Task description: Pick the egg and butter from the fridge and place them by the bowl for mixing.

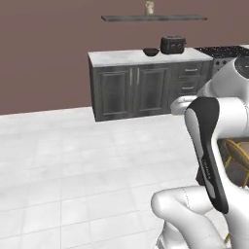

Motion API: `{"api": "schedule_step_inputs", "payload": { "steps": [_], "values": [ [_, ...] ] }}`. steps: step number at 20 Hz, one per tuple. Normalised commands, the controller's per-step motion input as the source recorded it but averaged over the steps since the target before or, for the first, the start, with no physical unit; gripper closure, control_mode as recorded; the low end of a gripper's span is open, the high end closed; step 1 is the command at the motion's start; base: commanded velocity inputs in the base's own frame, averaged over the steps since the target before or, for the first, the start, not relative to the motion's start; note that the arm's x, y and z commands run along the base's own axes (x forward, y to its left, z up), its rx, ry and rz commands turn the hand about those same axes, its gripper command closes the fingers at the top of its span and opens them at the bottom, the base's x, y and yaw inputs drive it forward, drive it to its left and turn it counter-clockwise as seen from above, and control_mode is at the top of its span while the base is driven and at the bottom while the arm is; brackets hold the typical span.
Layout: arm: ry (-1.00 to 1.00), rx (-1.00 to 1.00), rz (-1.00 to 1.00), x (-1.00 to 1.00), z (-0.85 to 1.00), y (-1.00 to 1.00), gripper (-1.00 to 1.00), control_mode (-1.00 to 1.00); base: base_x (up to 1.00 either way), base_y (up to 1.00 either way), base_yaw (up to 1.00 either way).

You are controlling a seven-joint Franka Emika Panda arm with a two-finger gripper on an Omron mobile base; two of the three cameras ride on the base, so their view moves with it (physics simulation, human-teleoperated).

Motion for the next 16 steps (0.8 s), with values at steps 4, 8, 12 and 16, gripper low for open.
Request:
{"api": "schedule_step_inputs", "payload": {
  "steps": [4,8,12,16],
  "values": [
    [0.0,0.0,0.0,0.0,0.0,0.0,1.0,1.0,1.0,0.0,-0.04],
    [0.0,0.0,0.0,0.0,0.0,0.0,1.0,1.0,1.0,0.0,-0.07],
    [0.0,0.0,0.0,0.0,0.0,0.0,1.0,1.0,1.0,-0.12,-0.16],
    [0.0,0.0,0.0,0.0,0.0,0.0,1.0,1.0,1.0,-0.09,-0.22]
  ]
}}
